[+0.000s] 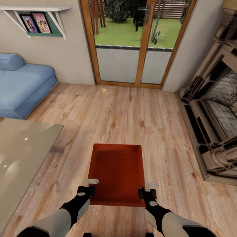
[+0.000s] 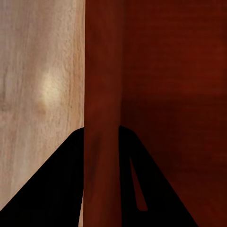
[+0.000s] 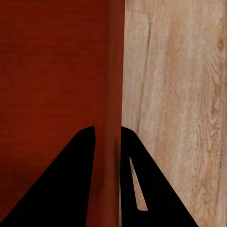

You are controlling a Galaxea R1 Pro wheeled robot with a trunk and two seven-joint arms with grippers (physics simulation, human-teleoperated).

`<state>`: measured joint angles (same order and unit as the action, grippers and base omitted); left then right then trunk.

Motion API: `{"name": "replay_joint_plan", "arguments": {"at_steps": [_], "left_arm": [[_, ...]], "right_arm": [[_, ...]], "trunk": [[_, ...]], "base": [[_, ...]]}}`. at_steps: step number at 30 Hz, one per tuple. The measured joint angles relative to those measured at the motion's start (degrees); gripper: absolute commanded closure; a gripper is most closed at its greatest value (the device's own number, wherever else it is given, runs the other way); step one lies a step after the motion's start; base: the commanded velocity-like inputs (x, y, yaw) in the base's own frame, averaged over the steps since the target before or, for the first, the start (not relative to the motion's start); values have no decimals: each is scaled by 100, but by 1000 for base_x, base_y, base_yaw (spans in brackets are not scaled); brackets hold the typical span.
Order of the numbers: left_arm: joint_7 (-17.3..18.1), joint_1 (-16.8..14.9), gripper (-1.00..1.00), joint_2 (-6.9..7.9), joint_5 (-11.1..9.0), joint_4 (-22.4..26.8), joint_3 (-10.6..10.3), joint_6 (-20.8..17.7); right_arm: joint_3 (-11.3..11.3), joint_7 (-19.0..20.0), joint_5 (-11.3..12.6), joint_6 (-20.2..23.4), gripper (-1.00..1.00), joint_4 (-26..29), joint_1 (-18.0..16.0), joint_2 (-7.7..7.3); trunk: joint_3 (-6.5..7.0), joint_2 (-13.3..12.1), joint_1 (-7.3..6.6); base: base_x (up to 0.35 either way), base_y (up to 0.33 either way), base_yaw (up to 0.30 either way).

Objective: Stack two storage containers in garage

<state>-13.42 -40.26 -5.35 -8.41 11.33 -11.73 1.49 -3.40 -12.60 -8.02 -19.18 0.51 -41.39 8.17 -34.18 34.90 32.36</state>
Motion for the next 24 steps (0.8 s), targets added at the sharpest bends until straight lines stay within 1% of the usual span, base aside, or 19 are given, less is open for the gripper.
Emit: {"name": "replay_joint_plan", "arguments": {"at_steps": [24], "left_arm": [[5,-1,100,4,21,4,8,-1]], "right_arm": [[6,-18,11,-10,100,-2,1,9]], "trunk": [[137,0,0]], "base": [[0,0,0]]}}
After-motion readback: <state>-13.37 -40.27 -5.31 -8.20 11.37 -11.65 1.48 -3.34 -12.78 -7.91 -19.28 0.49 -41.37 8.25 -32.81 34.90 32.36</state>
